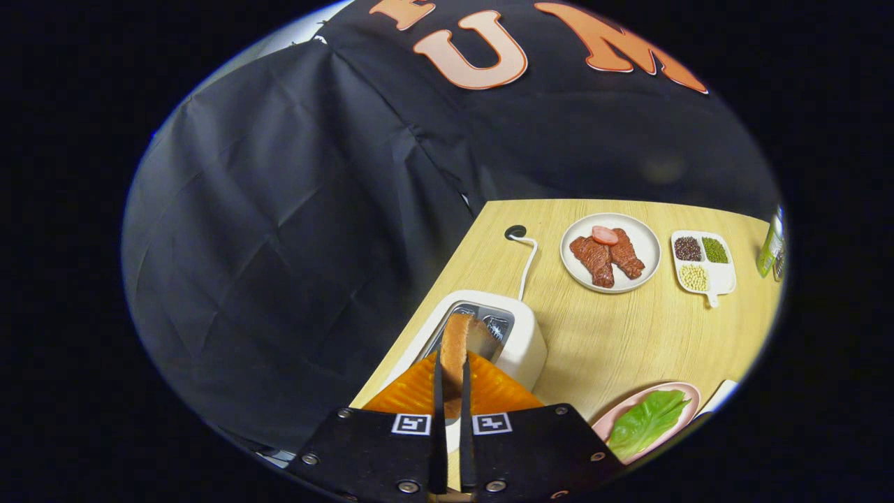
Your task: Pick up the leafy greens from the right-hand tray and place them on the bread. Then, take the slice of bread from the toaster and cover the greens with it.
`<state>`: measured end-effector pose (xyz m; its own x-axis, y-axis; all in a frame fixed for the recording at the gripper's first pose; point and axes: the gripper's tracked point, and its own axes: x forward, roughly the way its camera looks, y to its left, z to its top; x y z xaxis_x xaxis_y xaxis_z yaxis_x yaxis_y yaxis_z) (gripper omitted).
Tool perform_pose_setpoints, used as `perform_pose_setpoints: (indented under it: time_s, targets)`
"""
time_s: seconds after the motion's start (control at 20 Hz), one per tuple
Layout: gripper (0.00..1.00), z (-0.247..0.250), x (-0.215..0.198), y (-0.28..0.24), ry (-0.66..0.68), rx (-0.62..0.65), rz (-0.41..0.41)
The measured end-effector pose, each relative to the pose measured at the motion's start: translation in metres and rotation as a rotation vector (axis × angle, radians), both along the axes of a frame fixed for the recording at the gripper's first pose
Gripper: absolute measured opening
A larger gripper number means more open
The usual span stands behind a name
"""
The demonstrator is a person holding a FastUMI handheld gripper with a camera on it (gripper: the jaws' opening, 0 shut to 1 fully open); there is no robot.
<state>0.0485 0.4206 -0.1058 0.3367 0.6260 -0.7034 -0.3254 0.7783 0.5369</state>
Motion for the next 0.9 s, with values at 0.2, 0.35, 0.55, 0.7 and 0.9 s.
perform_pose_setpoints:
  time_s: [0.2, 0.35, 0.55, 0.7, 0.9]
  targets:
    - [0.07, 0.021, 0.002, -0.017, -0.047, 0.048, -0.022]
    - [0.07, 0.036, 0.000, -0.033, -0.059, 0.095, -0.053]
    - [0.07, 0.046, -0.004, -0.065, -0.081, 0.119, -0.089]
    - [0.07, 0.045, -0.011, -0.090, -0.088, 0.130, -0.120]
    - [0.07, 0.036, -0.019, -0.118, -0.086, 0.117, -0.152]
